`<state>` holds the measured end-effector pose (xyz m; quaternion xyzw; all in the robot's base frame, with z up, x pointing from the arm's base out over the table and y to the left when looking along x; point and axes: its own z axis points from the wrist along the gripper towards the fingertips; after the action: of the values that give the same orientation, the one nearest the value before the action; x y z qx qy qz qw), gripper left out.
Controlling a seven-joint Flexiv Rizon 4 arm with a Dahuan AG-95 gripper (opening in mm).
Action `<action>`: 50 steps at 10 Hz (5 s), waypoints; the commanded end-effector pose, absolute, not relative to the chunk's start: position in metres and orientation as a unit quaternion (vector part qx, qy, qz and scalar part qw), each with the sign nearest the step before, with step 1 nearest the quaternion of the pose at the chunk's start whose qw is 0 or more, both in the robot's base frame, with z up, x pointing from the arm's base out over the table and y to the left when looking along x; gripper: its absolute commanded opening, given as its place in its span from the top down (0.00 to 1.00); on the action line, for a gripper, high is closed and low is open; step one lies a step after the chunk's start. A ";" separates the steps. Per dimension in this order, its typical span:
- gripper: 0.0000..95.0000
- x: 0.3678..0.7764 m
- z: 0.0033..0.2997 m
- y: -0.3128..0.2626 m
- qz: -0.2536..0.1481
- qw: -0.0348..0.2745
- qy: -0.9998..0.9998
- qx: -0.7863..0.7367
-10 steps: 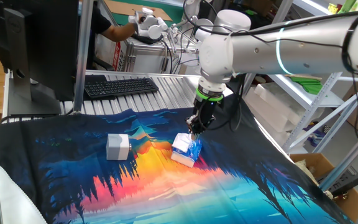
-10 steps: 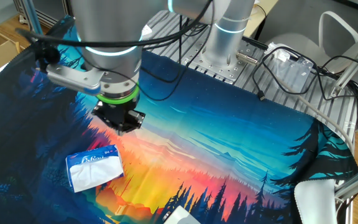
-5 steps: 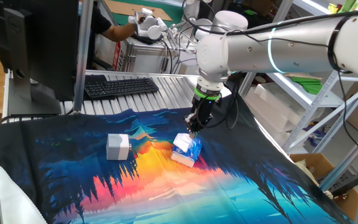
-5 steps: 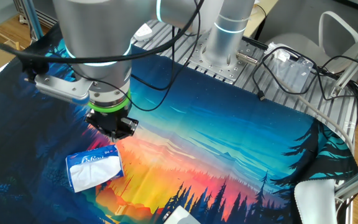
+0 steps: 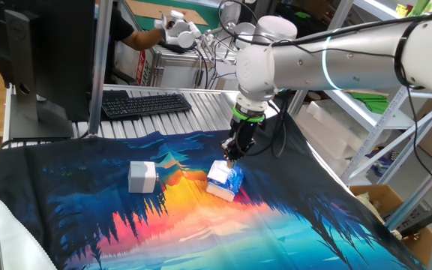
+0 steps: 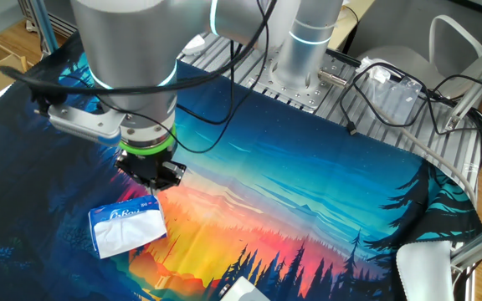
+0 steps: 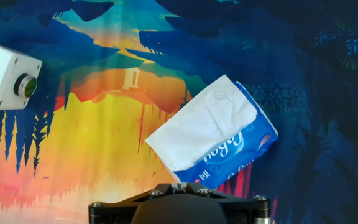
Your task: Pull out a napkin
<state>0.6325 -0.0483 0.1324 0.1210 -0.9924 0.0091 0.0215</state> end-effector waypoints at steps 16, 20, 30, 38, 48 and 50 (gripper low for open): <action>1.00 0.635 0.134 -0.041 0.006 0.032 -0.992 0.121; 1.00 0.635 0.134 -0.041 0.009 0.029 -0.992 0.120; 1.00 0.635 0.134 -0.041 0.011 0.032 -0.993 0.111; 1.00 0.639 0.132 -0.041 0.010 0.038 -0.994 0.101; 1.00 0.682 0.115 -0.033 0.013 0.039 -0.998 0.051; 0.60 0.683 0.109 -0.032 0.016 0.039 -0.998 0.045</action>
<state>0.6821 -0.0315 0.1071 0.0425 -0.9982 0.0164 0.0393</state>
